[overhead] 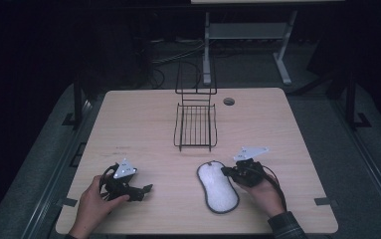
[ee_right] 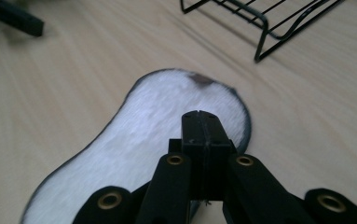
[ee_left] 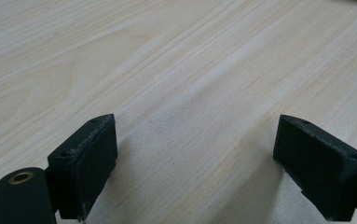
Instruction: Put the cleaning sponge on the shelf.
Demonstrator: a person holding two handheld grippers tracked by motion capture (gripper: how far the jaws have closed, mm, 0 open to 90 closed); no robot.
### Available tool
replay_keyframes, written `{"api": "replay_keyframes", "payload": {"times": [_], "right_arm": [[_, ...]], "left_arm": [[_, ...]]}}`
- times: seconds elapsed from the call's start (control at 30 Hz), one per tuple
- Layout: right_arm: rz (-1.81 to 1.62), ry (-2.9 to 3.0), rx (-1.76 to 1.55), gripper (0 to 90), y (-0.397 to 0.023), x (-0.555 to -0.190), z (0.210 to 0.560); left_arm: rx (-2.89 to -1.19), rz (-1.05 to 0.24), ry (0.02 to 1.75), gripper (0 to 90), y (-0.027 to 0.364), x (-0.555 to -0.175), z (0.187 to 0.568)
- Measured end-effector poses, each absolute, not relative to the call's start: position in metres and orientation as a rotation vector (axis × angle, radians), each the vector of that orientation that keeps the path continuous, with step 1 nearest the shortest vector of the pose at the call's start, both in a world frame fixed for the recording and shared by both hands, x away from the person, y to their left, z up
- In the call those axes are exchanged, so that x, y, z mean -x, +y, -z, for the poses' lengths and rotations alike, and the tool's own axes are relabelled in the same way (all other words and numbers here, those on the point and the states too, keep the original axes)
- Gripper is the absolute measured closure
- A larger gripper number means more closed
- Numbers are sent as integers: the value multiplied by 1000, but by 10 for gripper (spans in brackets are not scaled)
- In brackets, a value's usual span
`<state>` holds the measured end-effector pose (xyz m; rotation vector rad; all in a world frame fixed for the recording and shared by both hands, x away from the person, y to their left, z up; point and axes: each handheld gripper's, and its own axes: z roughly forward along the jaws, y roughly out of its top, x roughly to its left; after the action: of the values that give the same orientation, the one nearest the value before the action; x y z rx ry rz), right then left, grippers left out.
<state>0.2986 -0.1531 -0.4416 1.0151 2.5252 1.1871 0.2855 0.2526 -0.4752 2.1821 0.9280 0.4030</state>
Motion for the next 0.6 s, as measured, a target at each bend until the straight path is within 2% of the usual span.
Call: {"api": "replay_keyframes", "payload": {"times": [0.33,0.6], "right_arm": [[-1222,2570,-975,894,-156,-256,444],[-1190,2627,-955,893,-150,-236,451]], "left_arm": [[-2184,-404,925,127,253,-286,475],[-2184,-404,926,127,253,-286,475]]}}
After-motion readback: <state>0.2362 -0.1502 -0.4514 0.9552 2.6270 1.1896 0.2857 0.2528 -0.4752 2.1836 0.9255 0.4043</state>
